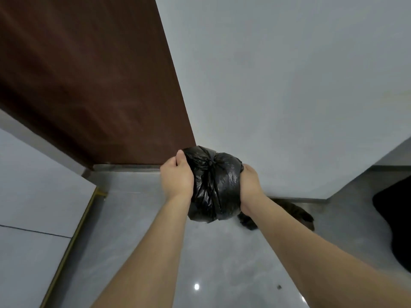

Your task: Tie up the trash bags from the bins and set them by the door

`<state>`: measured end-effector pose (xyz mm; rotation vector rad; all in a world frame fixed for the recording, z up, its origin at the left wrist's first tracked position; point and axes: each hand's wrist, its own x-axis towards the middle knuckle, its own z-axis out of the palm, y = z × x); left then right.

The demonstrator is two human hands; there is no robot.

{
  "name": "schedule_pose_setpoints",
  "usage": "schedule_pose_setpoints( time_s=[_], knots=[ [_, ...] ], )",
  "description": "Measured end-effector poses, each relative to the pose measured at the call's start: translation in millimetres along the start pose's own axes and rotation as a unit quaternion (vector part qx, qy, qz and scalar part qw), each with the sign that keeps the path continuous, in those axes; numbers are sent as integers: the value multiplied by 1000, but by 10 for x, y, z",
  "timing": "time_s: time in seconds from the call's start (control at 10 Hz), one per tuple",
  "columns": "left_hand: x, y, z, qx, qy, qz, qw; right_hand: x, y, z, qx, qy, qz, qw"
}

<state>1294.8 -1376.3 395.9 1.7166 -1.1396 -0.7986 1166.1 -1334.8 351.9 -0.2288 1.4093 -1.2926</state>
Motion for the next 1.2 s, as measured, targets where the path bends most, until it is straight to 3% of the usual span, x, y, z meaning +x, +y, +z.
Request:
schedule_pose_setpoints(
  time_s=[0.3, 0.5, 0.8, 1.0, 1.2],
  knots=[
    [377, -3483, 1678, 48, -3, -40, 998, 2496, 2694, -849, 41, 38, 98, 994],
    [745, -4661, 2331, 56, 1, -39, 998, 3699, 3720, -1172, 8, 32, 62, 998],
    [919, -5063, 2621, 94, 10, -46, 994, 3554, 3704, -1031, -144, 70, -63, 985],
    [885, -5066, 2676, 92, -54, -48, 993, 3455, 3739, -1043, -216, 85, -128, 964],
    [812, -4952, 2432, 118, -85, -58, 988, 3182, 3582, -1042, -223, 93, -135, 961]
  ],
)
